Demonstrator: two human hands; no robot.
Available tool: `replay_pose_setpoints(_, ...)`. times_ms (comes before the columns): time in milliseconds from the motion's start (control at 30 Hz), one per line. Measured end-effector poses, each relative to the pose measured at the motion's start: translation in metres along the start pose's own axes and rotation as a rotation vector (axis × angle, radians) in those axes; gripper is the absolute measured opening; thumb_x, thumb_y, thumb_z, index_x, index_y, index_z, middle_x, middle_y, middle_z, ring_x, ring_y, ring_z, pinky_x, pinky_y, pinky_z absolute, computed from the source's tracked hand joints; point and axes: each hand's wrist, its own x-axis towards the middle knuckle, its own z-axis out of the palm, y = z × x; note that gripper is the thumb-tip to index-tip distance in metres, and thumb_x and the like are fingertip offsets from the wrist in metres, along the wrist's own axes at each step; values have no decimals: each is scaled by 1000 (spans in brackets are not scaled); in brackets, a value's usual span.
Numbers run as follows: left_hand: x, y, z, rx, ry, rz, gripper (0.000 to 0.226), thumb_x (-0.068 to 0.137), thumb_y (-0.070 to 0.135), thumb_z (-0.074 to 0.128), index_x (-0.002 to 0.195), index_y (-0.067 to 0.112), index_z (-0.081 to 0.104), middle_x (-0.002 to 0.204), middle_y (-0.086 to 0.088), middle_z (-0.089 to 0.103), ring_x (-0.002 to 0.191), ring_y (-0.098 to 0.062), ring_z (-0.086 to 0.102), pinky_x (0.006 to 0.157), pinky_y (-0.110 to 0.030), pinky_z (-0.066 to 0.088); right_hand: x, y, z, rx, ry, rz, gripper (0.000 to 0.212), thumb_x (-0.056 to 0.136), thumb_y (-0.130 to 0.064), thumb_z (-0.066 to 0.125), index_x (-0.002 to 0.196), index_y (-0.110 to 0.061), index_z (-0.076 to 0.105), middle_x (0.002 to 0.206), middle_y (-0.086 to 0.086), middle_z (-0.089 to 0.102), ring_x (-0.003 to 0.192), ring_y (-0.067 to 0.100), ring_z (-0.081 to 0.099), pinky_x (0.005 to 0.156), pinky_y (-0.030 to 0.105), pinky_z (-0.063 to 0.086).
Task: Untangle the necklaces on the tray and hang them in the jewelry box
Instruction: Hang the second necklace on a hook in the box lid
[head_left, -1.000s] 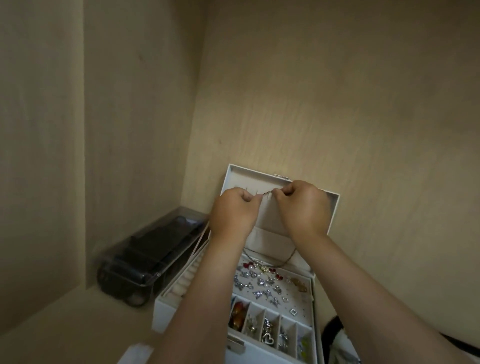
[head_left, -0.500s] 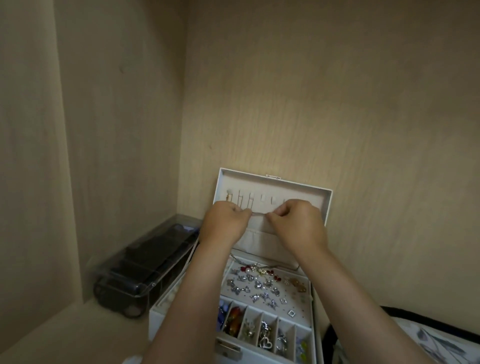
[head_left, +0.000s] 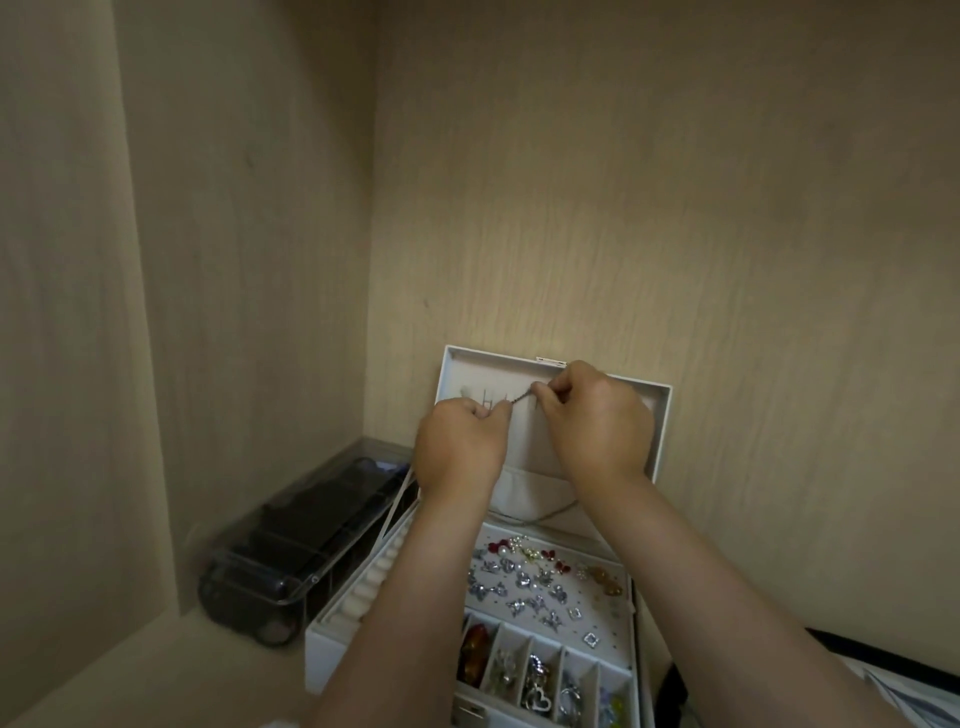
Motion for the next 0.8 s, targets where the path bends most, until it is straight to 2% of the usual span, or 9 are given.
replay_pose_setpoints(133, 2, -2, 1, 30, -84, -28, 51, 89, 39, 63, 46, 17, 47, 42, 5, 44, 45, -16, 45, 48, -23, 31, 2, -3, -3, -17, -66, 116, 18, 88, -36, 66, 79, -21, 64, 74, -5, 68, 73, 20, 63, 56, 28, 37)
replay_pose_setpoints(300, 6, -5, -1, 18, -206, -61, 37, 87, 40, 64, 70, 8, 73, 55, 3, 59, 55, -19, 56, 57, -26, 43, -2, -2, -7, -41, -147, 158, 13, 87, -32, 65, 80, -22, 68, 79, -5, 70, 78, 21, 65, 58, 27, 37)
replay_pose_setpoints(400, 7, -6, 0, -6, -248, -64, 34, 87, 39, 65, 66, 13, 74, 56, 5, 63, 56, -17, 58, 62, -28, 47, -8, 1, -5, -15, -166, 176, 15, 86, -33, 66, 76, -22, 68, 76, -6, 69, 76, 19, 64, 56, 26, 38)
replay_pose_setpoints(567, 7, -3, -7, 44, -343, -26, 31, 90, 34, 63, 71, 13, 74, 53, 6, 60, 50, -11, 54, 53, -22, 39, -21, 9, -6, 91, -273, 175, 12, 86, -31, 68, 77, -22, 70, 77, -8, 69, 74, 15, 64, 59, 26, 46)
replay_pose_setpoints(667, 6, 2, -12, -96, -467, -59, 28, 96, 25, 59, 78, 6, 68, 60, -2, 63, 48, -15, 57, 54, -26, 49, -24, 10, -10, 136, -392, 200, 31, 91, -37, 61, 72, -16, 72, 68, -2, 72, 67, 17, 67, 76, 33, 56)
replay_pose_setpoints(733, 5, 8, -15, -219, -507, -74, 23, 97, 21, 58, 86, 3, 68, 69, -7, 66, 54, -18, 60, 56, -30, 54, -26, 9, -14, 255, -490, 270, 44, 93, -43, 55, 70, -10, 73, 61, 3, 72, 54, 21, 68, 71, 36, 59)
replay_pose_setpoints(800, 4, 12, -18, -229, -528, -41, 21, 96, 20, 58, 87, 6, 71, 71, -6, 66, 59, -17, 62, 58, -29, 55, -27, 6, -19, 499, -639, 377, 45, 96, -41, 50, 84, -5, 74, 71, 8, 76, 52, 27, 70, 59, 33, 57)
